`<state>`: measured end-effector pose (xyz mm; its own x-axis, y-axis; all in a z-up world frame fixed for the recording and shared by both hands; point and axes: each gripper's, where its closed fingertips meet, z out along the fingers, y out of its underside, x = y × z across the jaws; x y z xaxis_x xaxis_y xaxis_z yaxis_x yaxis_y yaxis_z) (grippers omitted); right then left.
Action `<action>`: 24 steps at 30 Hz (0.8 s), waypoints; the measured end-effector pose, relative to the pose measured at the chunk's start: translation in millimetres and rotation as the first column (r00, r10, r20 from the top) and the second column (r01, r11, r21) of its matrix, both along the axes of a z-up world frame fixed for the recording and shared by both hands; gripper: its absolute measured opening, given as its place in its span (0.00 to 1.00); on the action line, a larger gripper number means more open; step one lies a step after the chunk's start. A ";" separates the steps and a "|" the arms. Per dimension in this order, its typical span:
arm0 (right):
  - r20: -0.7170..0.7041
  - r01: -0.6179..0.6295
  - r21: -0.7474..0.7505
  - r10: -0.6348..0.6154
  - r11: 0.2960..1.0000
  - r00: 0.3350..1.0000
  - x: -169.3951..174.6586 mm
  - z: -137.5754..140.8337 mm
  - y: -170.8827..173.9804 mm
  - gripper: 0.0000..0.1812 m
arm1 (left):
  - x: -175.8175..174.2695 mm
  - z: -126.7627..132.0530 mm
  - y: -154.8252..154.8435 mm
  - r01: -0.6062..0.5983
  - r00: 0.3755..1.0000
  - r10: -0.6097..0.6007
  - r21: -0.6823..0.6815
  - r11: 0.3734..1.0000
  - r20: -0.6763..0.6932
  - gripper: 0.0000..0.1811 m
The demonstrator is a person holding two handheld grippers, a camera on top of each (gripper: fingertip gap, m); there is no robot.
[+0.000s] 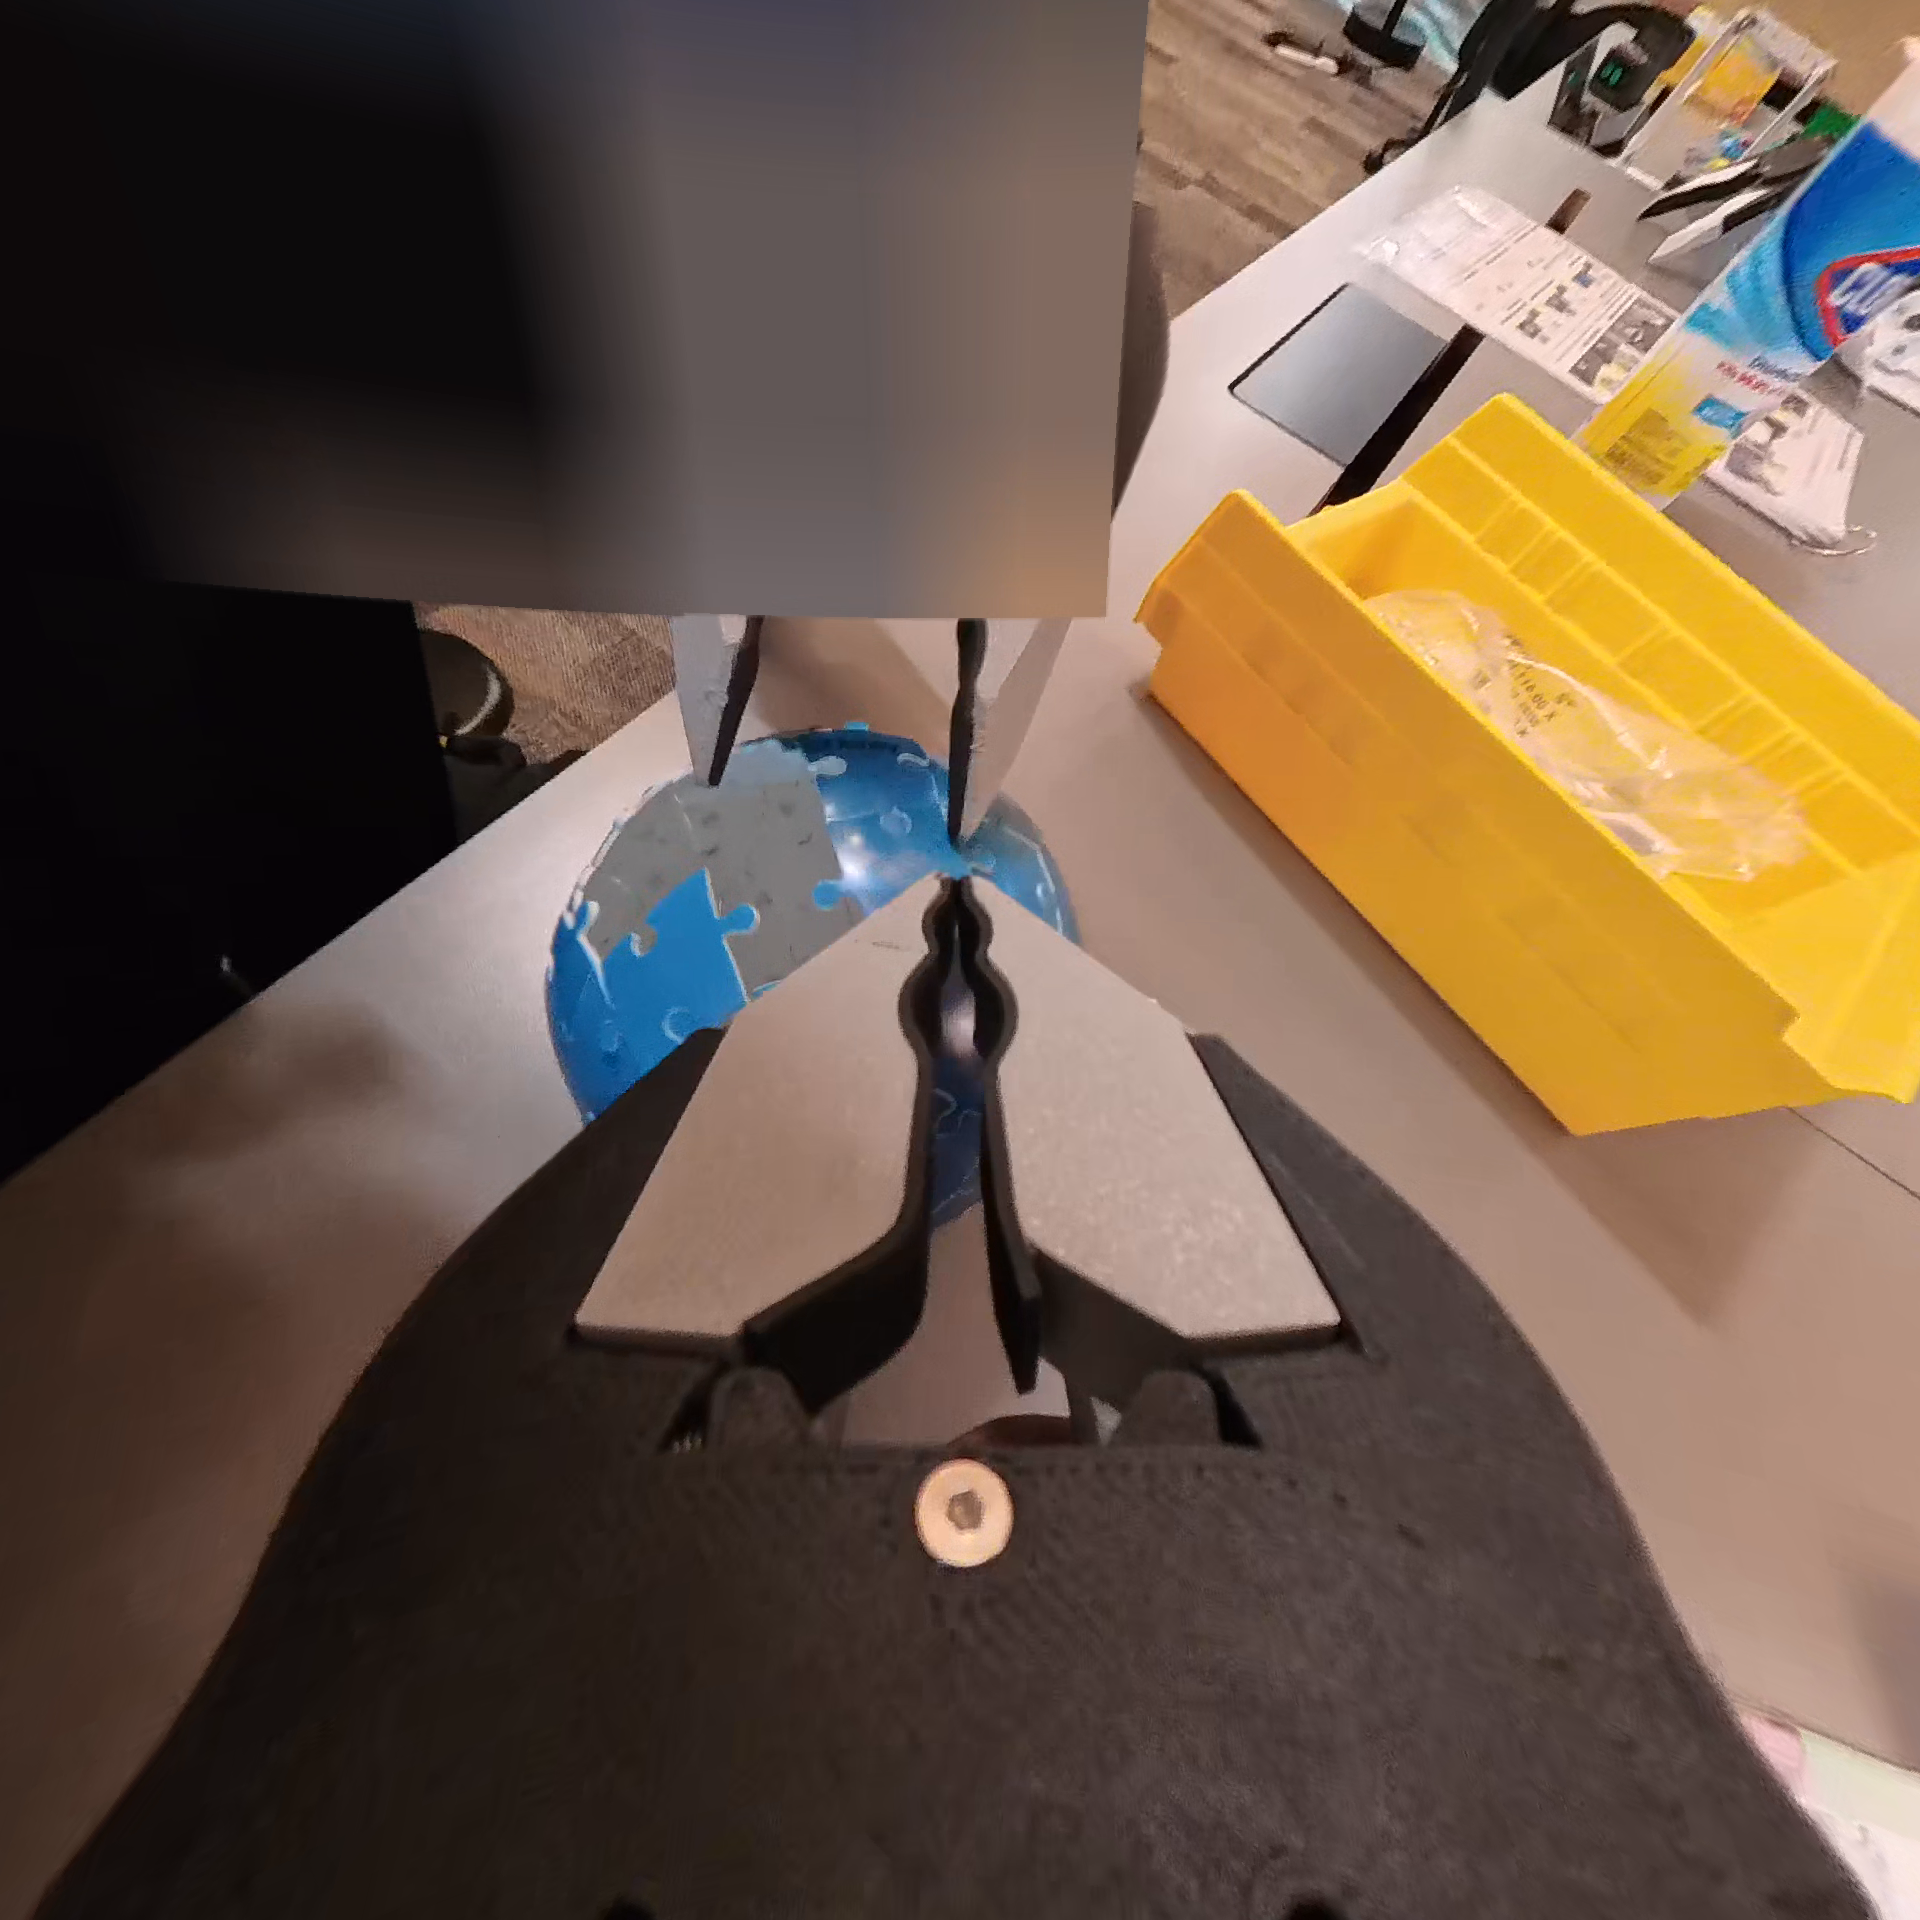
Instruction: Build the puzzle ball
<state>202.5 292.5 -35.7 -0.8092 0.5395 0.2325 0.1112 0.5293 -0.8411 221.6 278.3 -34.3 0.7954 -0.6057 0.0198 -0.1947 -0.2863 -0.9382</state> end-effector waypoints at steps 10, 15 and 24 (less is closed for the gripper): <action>-0.017 0.013 0.016 -0.013 1.000 1.000 -3.1 0.8 3.2 0.00 | -1.5 -0.1 1.5 -0.010 1.000 0.010 0.005 1.000 0.001 0.23; -0.021 0.002 -0.012 -0.002 1.000 1.000 -0.1 5.8 1.8 0.00 | -1.7 -0.4 1.5 -0.014 1.000 0.014 0.007 1.000 -0.003 0.23; -0.035 0.030 0.004 -0.030 1.000 0.999 -3.5 0.7 5.1 0.00 | -3.7 -1.3 4.8 -0.050 0.998 0.051 0.013 0.999 -0.034 0.21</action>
<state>199.0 297.6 -35.0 -0.7841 0.5620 0.2631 0.0974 0.5302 -0.8422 217.9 283.1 -35.6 0.8251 -0.5648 -0.0149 -0.2124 -0.2856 -0.9345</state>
